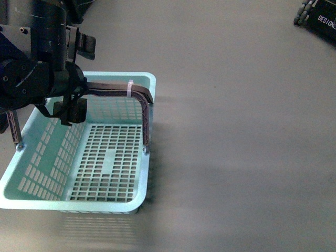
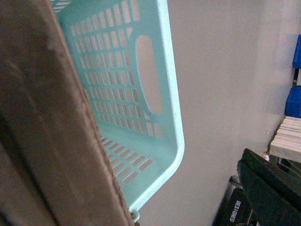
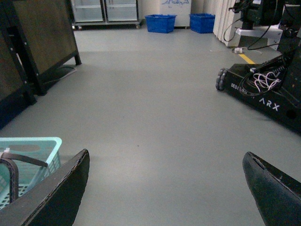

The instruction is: Pick mango and avocado into basket

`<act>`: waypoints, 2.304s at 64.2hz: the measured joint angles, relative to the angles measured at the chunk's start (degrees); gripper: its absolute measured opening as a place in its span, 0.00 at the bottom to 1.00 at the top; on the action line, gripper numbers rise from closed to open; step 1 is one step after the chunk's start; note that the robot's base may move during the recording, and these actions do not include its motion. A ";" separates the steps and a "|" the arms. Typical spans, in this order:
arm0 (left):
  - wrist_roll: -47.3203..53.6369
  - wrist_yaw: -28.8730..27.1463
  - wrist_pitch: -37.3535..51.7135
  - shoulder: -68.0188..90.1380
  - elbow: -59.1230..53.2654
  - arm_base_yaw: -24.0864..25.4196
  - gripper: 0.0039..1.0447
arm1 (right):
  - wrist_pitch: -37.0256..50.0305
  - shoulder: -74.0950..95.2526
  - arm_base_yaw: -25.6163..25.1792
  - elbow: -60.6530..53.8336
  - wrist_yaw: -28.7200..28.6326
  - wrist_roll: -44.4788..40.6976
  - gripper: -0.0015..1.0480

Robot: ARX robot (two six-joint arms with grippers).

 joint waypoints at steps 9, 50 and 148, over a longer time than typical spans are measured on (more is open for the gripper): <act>0.00 -0.59 -0.66 1.20 0.68 -0.26 0.61 | 0.00 0.00 0.00 0.00 0.00 0.00 0.92; -5.88 -1.95 -5.68 -11.08 -8.63 -1.31 0.13 | 0.00 0.00 0.00 0.00 0.00 0.00 0.92; -13.94 -14.69 -58.01 -82.60 -15.43 -7.26 0.13 | 0.00 0.00 0.00 0.00 -0.04 0.00 0.92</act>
